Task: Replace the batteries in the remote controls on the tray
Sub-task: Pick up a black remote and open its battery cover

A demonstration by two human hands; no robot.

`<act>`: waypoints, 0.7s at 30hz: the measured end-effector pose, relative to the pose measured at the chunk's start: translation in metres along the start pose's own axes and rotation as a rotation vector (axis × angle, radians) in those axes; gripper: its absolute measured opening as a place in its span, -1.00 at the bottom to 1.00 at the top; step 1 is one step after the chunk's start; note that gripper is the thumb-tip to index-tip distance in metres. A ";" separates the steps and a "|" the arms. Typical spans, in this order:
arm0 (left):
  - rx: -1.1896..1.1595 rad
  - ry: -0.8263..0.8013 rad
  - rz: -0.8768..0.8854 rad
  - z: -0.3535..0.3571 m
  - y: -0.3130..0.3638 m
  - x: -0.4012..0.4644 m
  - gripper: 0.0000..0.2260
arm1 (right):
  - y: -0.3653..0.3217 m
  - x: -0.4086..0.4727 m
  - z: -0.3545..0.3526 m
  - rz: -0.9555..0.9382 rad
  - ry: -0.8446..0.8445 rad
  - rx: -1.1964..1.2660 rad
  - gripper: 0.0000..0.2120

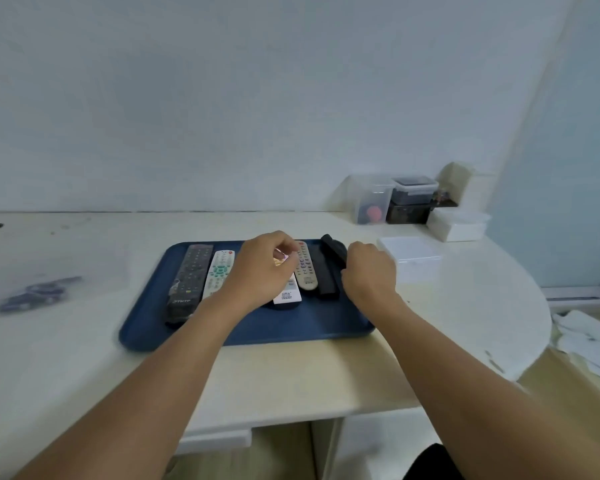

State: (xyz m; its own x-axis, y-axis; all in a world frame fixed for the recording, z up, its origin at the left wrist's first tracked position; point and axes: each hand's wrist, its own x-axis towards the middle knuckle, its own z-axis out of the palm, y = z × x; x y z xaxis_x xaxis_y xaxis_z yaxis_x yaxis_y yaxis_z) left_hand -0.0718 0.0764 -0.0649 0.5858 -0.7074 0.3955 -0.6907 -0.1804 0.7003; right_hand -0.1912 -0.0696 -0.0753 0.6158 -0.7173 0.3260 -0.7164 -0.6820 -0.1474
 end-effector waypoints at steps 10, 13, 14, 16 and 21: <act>0.363 0.283 0.069 -0.054 -0.010 0.034 -0.38 | -0.010 0.044 -0.041 -0.099 -0.137 1.395 -0.77; 0.266 -0.151 -0.017 -0.068 -0.004 0.041 -0.58 | -0.031 0.054 -0.029 -0.141 -0.310 1.667 -0.75; 0.000 -0.300 -0.113 -0.064 -0.003 0.039 -0.71 | -0.038 0.056 -0.020 -0.120 -0.334 1.746 -0.74; -0.427 -0.408 -0.267 -0.050 -0.009 0.031 -0.82 | -0.047 0.056 0.001 -0.036 -0.355 1.848 -0.78; -0.651 -0.435 -0.352 -0.026 -0.028 0.019 -0.82 | -0.055 0.059 0.021 0.119 -0.213 1.771 -0.90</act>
State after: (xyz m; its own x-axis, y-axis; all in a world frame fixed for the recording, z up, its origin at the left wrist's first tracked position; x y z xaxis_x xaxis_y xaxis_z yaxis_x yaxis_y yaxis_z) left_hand -0.0301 0.0861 -0.0619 0.4141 -0.9068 -0.0789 -0.0404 -0.1050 0.9937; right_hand -0.1086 -0.0772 -0.0676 0.7228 -0.6753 0.1466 0.3273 0.1476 -0.9333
